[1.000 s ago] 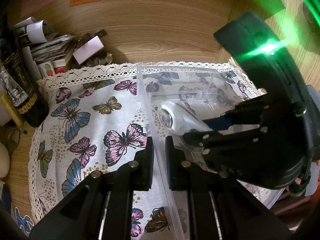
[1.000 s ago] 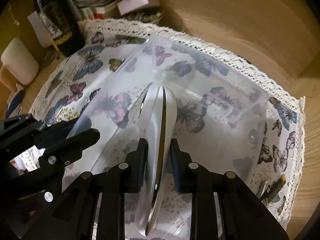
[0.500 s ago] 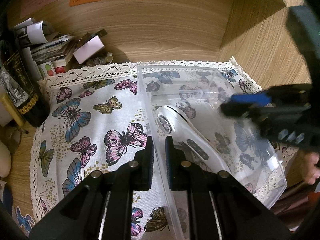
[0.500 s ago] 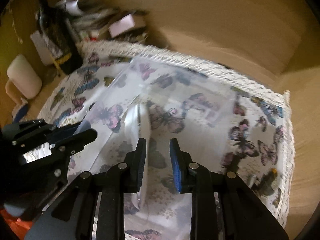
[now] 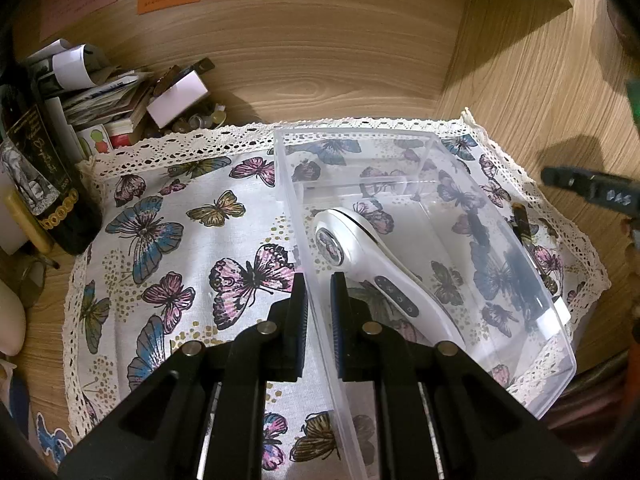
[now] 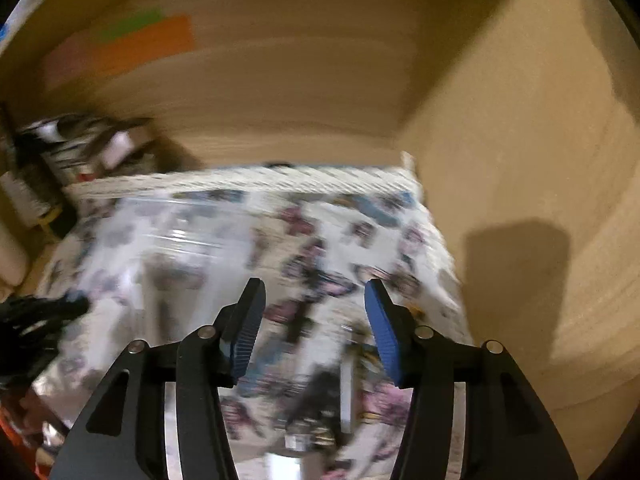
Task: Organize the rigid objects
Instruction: 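Grasp the black box with orange top with the right tool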
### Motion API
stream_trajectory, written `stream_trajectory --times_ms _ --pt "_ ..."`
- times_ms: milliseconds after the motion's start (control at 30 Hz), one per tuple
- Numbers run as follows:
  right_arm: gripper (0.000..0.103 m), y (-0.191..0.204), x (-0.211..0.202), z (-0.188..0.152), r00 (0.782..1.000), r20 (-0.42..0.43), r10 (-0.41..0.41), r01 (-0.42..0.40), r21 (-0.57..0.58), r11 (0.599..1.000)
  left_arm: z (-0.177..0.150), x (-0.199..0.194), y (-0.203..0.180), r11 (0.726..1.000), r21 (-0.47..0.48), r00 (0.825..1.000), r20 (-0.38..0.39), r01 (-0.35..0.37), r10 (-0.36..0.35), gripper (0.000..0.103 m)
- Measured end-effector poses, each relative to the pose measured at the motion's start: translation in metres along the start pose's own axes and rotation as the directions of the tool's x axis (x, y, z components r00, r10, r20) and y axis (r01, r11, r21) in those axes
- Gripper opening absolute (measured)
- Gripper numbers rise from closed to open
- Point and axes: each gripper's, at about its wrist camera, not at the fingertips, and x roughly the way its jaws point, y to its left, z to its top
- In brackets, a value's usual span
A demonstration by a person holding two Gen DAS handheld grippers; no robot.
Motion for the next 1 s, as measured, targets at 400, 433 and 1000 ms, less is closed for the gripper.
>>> stream_trajectory --times_ms 400,433,1000 --pt "0.048 -0.044 0.066 -0.028 0.983 -0.141 -0.121 0.131 0.066 0.989 0.000 -0.001 0.000 1.000 -0.002 1.000 -0.010 0.008 -0.008 0.011" --pt "0.048 -0.046 0.071 -0.030 0.980 -0.156 -0.122 0.135 0.072 0.988 0.000 -0.001 0.000 1.000 -0.001 1.000 -0.012 0.008 -0.008 0.011" --pt "0.021 -0.051 0.073 -0.036 0.985 -0.132 -0.114 0.121 0.051 0.991 0.000 0.000 0.000 1.000 0.000 1.000 -0.014 0.008 -0.008 0.011"
